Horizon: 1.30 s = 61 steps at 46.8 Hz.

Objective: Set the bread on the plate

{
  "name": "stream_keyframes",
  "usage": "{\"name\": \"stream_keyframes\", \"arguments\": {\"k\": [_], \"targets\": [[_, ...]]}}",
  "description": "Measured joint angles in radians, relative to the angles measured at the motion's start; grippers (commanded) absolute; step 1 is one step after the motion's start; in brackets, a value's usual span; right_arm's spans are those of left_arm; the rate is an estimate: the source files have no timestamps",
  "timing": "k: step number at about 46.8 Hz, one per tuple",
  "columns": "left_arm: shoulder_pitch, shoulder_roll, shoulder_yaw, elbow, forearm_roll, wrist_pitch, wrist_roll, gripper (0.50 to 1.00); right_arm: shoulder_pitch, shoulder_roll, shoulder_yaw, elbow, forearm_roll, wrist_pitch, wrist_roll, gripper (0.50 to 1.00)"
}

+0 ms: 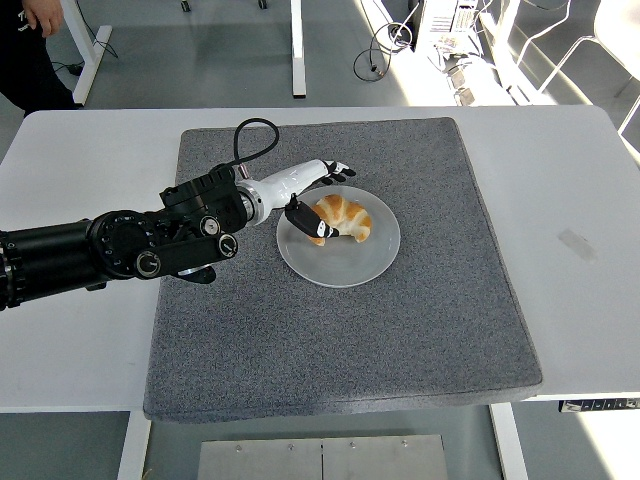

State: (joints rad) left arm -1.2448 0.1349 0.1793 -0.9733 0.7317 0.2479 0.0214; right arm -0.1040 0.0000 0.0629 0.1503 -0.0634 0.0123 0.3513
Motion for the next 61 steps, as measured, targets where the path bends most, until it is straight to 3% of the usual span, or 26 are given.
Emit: {"name": "stream_keyframes", "arguments": {"k": [8,21,35,50,61], "targets": [[0.000,0.012,-0.034,-0.005,-0.002,0.000,-0.001,0.911,0.000,0.000,0.000,0.000,0.000,0.000,0.000,1.000],[0.056,0.059,-0.235,-0.003,-0.048,0.024,-0.017,0.899,0.000,0.000,0.000,0.000,0.000,0.000,0.000,1.000],[0.167,0.065,-0.429,0.010,-0.162,0.169,-0.164,0.884,0.000,0.000,0.000,0.000,0.000,0.000,0.000,1.000],[0.288,0.054,-0.695,0.106,-0.396,0.192,-0.352,0.883,0.000,0.000,0.000,0.000,0.000,0.000,0.000,1.000],[0.343,0.053,-0.837,0.135,-0.484,0.183,-0.451,0.883,0.000,0.000,0.000,0.000,0.000,0.000,0.000,1.000]]}}
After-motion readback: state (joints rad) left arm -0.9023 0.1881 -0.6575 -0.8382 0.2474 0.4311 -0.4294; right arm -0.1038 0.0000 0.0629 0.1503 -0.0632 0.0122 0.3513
